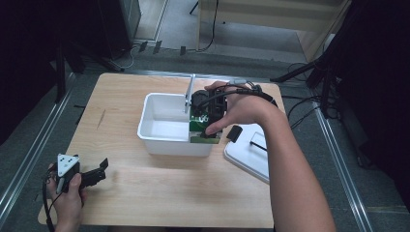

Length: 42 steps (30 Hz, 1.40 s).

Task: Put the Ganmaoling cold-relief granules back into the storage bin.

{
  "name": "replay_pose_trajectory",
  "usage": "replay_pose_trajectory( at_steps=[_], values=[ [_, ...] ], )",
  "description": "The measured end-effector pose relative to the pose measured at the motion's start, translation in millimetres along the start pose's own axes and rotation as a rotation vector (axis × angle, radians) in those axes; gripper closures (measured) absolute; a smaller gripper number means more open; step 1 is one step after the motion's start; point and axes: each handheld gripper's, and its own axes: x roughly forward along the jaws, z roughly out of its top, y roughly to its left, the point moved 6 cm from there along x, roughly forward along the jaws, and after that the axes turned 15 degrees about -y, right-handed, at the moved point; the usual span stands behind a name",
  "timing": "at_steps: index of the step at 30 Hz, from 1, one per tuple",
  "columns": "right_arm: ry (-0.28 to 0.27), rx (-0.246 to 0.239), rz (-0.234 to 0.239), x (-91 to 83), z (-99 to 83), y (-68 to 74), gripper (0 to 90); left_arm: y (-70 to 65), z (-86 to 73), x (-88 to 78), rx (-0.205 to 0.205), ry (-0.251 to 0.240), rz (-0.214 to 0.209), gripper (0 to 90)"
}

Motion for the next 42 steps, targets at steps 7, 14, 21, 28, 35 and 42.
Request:
replay_pose_trajectory(
  at_steps=[7, 14, 21, 28, 35, 42],
  values=[
    [0.000, 0.006, -0.015, 4.7, 4.0, -12.8, 16.4, 0.2, 0.0, -0.3, -0.006, 0.002, -0.001, 0.0],
    [-0.002, 0.005, -0.012, 16.2, 9.0, -21.3, 16.4, 0.4, 0.0, -0.5, -0.011, 0.003, -0.004, 0.0],
    [0.013, -0.003, -0.017, 28.3, 7.1, -28.3, 16.3, 0.8, 0.1, -0.4, -0.010, 0.001, -0.004, 0.0],
    [0.028, 0.003, -0.013, 37.3, 1.2, -30.2, 16.2, 0.8, 0.2, -0.2, -0.012, 0.000, -0.003, 0.0],
    [0.020, 0.009, -0.024, 49.8, -8.5, -32.6, 16.0, 0.7, 0.2, -0.4, -0.009, 0.000, -0.003, 0.0],
    [0.018, -0.004, -0.019, 62.8, -17.1, -35.5, 16.0, 0.6, 0.1, -0.2, -0.009, 0.000, -0.003, 0.0]
  ],
)
